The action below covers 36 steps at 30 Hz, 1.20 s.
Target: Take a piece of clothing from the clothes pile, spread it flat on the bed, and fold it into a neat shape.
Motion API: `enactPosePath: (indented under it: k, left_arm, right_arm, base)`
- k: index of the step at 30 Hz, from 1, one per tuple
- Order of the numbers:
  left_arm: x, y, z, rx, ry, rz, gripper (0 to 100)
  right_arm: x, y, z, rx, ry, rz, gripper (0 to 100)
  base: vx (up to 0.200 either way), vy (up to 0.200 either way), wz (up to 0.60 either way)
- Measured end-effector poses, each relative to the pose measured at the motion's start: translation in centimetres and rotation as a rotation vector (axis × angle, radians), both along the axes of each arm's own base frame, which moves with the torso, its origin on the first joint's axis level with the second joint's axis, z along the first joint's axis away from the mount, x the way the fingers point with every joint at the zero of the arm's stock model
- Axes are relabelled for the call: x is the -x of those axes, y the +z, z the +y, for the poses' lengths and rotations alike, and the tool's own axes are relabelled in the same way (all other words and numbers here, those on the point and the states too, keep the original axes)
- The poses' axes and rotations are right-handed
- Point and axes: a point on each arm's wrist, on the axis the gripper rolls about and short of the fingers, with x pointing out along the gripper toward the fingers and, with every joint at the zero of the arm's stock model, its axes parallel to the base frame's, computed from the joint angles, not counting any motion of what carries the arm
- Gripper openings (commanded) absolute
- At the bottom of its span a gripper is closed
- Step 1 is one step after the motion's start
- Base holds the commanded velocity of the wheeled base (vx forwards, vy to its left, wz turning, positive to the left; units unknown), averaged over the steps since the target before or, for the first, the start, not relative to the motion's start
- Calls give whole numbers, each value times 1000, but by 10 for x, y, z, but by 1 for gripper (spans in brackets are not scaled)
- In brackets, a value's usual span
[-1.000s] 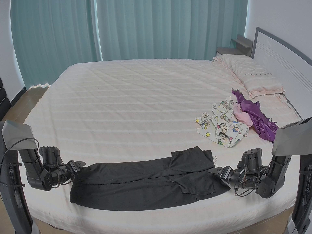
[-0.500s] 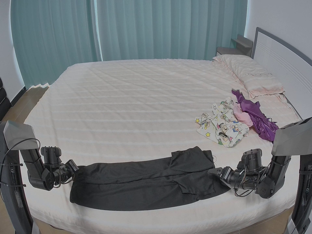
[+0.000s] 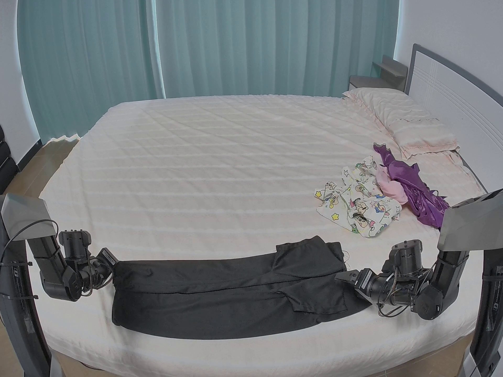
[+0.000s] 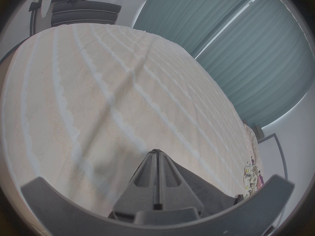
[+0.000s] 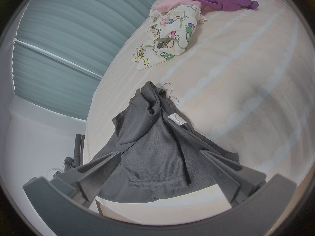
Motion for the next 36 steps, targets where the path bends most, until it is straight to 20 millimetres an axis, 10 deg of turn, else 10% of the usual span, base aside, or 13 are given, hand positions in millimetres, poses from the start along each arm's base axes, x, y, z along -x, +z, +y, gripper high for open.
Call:
enactPosePath:
  k: [10,11,27,36]
  left_arm:
    - [-7,4,6,57,32,-39,0]
    - [-7,4,7,57,33,-37,100]
    - [0,13,6,67,-11,-49,100]
    - [2,32,-43,189,-109,-94,100]
  right_arm:
    - [0,0,0,0,1,0,100]
    - [0,0,0,0,2,0,100]
    - [0,0,0,0,1,1,100]
    - [0,0,1,0,1,-1,100]
  base:
    - [0,0,0]
    - [0,0,0]
    - [0,0,0]
    - [0,0,0]
